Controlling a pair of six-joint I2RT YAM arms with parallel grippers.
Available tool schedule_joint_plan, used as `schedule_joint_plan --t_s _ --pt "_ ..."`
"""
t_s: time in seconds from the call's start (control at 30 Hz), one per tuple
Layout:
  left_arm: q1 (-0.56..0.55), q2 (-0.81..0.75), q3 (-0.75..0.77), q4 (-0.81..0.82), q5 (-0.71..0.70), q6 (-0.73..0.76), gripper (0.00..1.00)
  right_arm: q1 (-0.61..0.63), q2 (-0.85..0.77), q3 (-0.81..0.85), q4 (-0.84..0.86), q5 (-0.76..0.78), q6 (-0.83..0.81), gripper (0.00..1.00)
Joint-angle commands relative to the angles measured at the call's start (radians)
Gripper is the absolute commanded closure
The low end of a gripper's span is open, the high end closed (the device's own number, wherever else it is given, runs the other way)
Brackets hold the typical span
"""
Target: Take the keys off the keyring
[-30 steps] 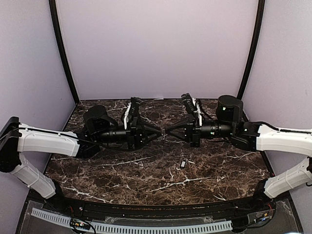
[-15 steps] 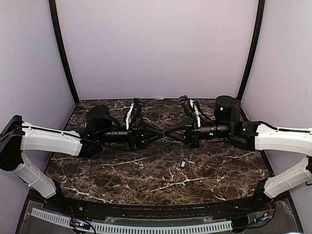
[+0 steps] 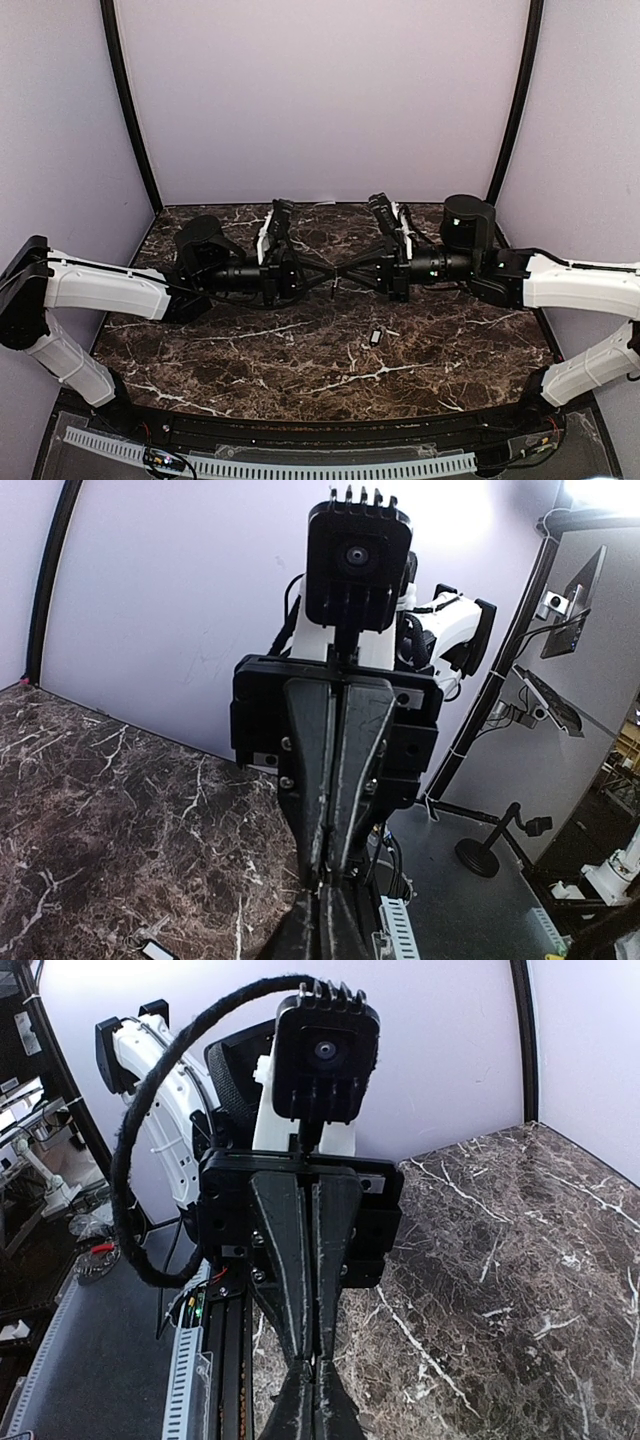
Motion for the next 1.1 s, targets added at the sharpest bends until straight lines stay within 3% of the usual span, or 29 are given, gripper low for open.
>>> schedule_joint_plan --t_s 0.0,0.03,0.1,0.23,0.33,0.5,0.6,0.73,1.07 --pt "0.000 -0.002 0.000 0.128 0.014 -0.048 1.00 -0.004 -0.025 -0.031 0.096 0.032 -0.022 0.80" --pt "0.000 0.001 -0.001 0.145 0.015 -0.058 1.00 -0.003 -0.032 -0.045 0.118 0.046 -0.025 0.67" --pt "0.000 0.005 -0.002 0.165 0.015 -0.070 1.00 -0.004 -0.044 -0.085 0.179 0.060 -0.035 0.54" --pt "0.000 0.002 -0.011 0.167 -0.026 -0.057 1.00 -0.002 -0.059 -0.189 0.321 0.087 -0.040 0.44" --pt "0.000 -0.006 -0.017 0.164 -0.056 -0.055 1.00 0.004 -0.080 -0.261 0.389 0.197 -0.070 0.40" --pt "0.000 -0.021 -0.028 0.164 -0.117 -0.052 1.00 0.139 -0.074 -0.312 0.439 0.569 -0.186 0.42" --pt "0.000 -0.028 -0.030 0.149 -0.145 -0.048 1.00 0.193 -0.037 -0.296 0.463 0.716 -0.219 0.54" --pt "0.000 -0.036 -0.037 0.145 -0.155 -0.049 1.00 0.218 0.028 -0.247 0.441 0.772 -0.241 0.65" --pt "0.000 -0.053 -0.050 0.137 -0.173 -0.043 1.00 0.258 0.110 -0.201 0.477 0.877 -0.277 0.72"
